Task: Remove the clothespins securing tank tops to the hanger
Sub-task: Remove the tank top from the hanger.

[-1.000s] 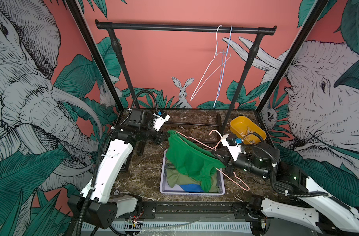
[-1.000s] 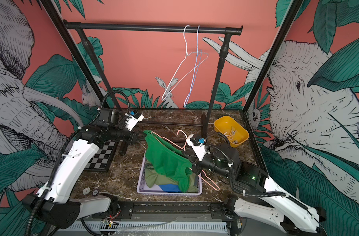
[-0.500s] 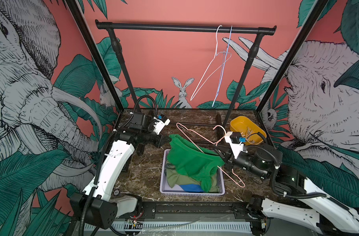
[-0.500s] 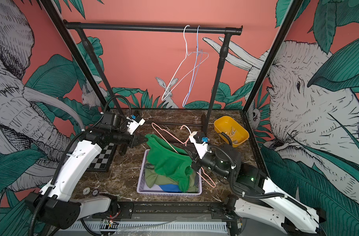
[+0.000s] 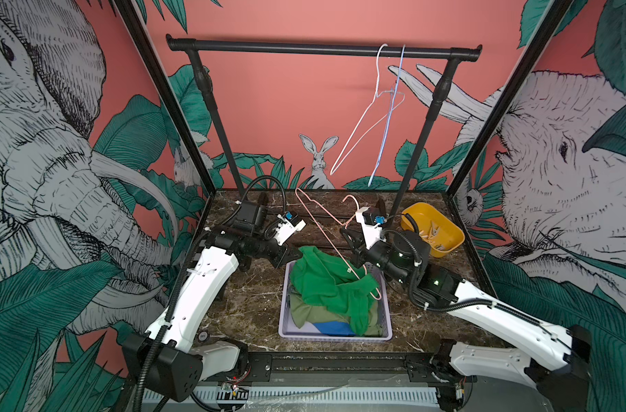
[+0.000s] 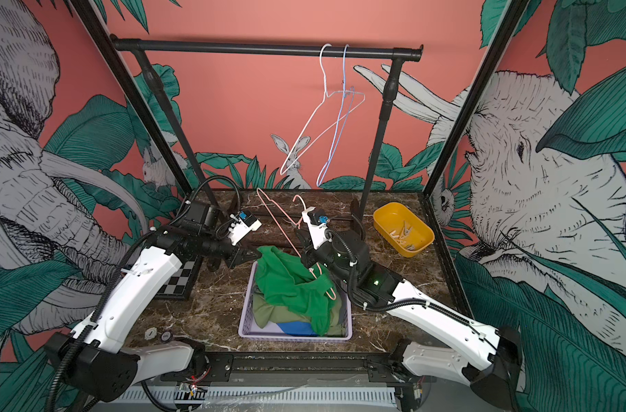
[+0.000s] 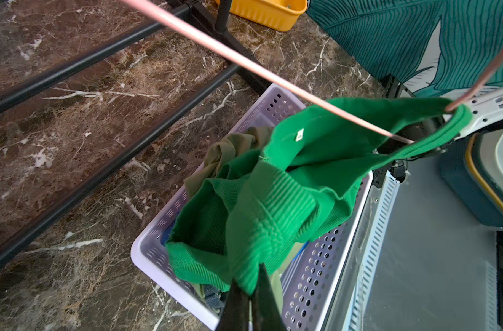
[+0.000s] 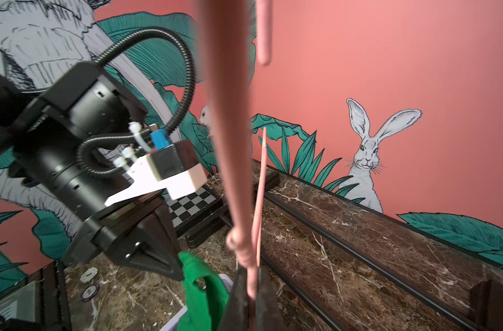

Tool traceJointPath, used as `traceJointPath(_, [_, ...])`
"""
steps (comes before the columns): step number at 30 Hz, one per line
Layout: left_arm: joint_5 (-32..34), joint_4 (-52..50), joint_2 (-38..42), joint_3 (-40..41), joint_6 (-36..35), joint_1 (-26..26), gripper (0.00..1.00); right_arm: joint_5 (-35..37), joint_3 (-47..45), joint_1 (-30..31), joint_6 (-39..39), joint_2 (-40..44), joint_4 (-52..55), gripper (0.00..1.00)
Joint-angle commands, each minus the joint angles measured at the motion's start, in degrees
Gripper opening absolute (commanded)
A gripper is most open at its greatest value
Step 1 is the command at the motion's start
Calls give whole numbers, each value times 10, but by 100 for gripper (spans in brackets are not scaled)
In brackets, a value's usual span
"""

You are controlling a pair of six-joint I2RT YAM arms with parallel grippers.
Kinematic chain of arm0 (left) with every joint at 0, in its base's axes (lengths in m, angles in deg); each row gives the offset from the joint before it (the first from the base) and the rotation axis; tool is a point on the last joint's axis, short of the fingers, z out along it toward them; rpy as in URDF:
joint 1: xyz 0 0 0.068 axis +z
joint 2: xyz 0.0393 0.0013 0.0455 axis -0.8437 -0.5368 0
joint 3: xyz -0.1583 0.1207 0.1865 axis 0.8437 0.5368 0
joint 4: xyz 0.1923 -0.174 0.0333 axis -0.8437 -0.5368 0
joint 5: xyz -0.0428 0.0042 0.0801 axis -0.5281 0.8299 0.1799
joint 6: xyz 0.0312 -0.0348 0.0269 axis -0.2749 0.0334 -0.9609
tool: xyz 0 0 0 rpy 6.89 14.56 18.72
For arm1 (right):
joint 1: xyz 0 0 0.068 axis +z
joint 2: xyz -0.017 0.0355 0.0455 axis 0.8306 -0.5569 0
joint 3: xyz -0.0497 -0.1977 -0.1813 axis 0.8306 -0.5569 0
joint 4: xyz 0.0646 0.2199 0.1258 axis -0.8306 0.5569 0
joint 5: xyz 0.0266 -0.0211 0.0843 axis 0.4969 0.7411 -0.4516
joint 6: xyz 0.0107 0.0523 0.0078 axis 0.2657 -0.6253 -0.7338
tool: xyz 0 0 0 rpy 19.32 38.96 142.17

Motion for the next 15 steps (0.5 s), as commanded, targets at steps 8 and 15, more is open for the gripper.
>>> traceJointPath(8, [-26, -46, 58, 28, -89, -15, 0, -86, 17, -17, -32, -135, -260, 0])
traceJointPath(15, [-4, -84, 47, 48, -154, -51, 0, -116, 57, -19, -30, -185, -289, 0])
